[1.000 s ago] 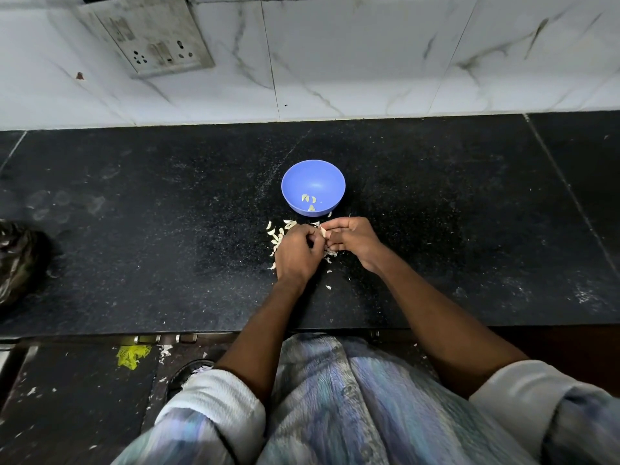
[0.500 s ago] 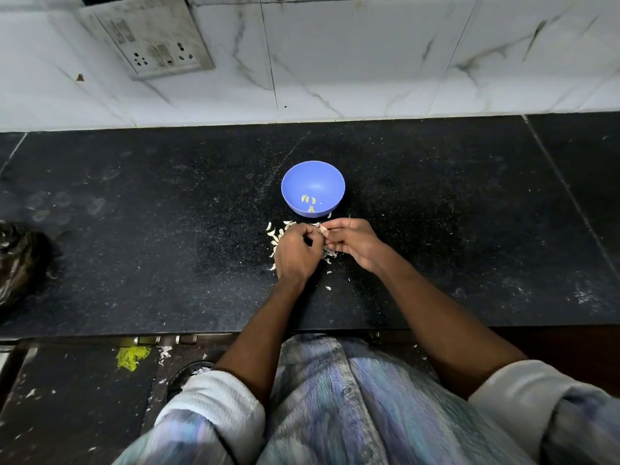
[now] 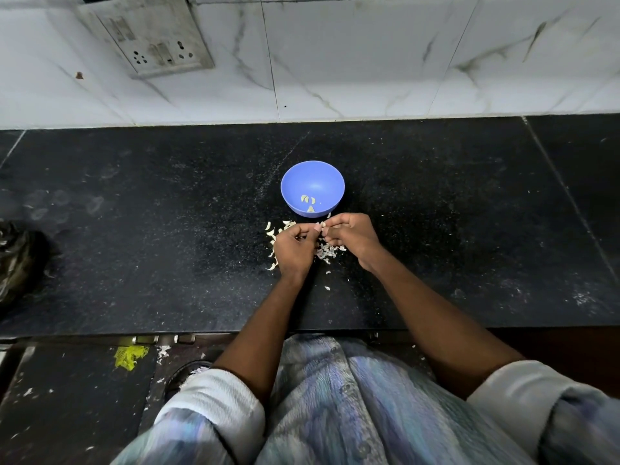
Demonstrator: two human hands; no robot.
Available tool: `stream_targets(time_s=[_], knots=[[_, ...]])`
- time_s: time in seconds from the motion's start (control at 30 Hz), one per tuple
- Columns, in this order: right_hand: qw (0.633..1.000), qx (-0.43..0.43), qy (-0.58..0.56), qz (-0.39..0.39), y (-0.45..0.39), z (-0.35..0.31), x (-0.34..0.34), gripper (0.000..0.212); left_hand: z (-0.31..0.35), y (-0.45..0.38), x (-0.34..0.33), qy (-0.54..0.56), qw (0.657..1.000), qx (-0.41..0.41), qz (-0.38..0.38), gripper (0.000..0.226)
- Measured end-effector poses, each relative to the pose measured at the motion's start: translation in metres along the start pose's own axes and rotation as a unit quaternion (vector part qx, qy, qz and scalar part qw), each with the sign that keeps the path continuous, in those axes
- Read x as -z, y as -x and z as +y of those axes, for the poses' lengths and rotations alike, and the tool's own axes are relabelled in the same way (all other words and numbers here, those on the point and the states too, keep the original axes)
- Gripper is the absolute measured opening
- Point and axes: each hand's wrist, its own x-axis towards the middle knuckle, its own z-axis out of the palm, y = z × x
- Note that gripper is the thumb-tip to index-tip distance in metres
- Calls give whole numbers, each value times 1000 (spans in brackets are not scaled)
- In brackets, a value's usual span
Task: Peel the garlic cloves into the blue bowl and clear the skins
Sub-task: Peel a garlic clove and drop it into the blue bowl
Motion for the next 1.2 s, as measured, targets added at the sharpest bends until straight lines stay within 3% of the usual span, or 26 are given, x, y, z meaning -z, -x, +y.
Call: stream_targets(time_s=[0.3,0.63,0.9,1.2], knots=[[999,25,30,-14,-2,4,0,10,7,3,-8,181,973,144,-6,21],[999,-28,-43,-9,0,0,2,14,4,2,-4,120,987,108,-23,13],[1000,-9,-21,-17,0,2,6,16,7,2,-1,-98,995,-31,-3,8],[998,31,51,-28,-2,1,7,11,9,6,0,-94,995,-43,-7,11]])
